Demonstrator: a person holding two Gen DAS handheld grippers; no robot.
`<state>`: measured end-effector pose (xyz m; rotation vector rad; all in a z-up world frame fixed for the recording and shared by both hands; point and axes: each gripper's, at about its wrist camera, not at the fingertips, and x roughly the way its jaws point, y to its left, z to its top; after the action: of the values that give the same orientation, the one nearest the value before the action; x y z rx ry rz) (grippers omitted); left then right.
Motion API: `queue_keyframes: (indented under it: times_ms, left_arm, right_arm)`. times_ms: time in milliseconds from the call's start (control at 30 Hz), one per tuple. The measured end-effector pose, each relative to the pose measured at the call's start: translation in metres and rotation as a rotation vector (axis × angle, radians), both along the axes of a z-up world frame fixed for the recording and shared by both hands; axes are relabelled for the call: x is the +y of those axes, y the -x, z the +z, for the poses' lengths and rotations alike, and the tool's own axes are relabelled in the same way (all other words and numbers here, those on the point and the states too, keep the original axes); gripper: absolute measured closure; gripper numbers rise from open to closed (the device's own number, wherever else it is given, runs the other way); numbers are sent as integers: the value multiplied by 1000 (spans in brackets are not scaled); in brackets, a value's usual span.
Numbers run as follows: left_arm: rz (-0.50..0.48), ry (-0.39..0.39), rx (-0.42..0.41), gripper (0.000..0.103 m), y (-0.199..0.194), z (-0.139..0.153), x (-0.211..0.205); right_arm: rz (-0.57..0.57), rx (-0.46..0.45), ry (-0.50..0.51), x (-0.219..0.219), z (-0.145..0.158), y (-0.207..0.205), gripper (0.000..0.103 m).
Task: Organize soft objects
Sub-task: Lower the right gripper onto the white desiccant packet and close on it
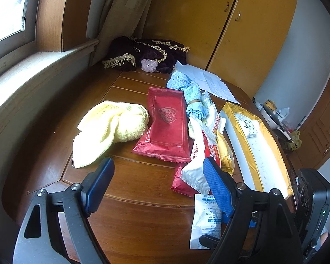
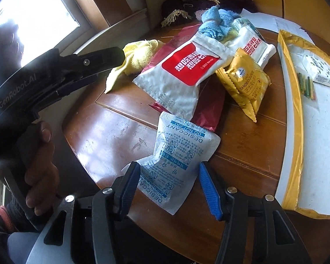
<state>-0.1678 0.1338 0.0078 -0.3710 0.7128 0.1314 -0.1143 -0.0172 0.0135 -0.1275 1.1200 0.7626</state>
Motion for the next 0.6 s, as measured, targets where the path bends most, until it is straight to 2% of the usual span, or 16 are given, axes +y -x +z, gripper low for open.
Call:
queue_keyframes:
  times_ms: [167, 267, 400, 500, 567, 600]
  left_arm:
    - [-6, 5, 2, 20, -2, -2, -2]
    - [-14, -1, 15, 20, -4, -5, -5]
    - [-20, -9, 8, 20, -3, -3, -6]
    - [-32, 1, -11, 20, -6, 1, -7]
    - [-61, -8, -16, 20, -14, 6, -13]
    - [-73, -25, -16, 20, -18, 8, -18]
  right_arm:
    - [-33, 10, -35, -12, 5, -8, 42]
    - [-15, 29, -27, 4, 1, -9, 41]
    - [-3, -47, 45, 20, -2, 0, 41]
    - [0, -70, 55, 14, -3, 2, 45]
    - [-16, -80, 63, 3, -2, 0, 59]
    - [-19, -76, 56, -4, -2, 0, 60]
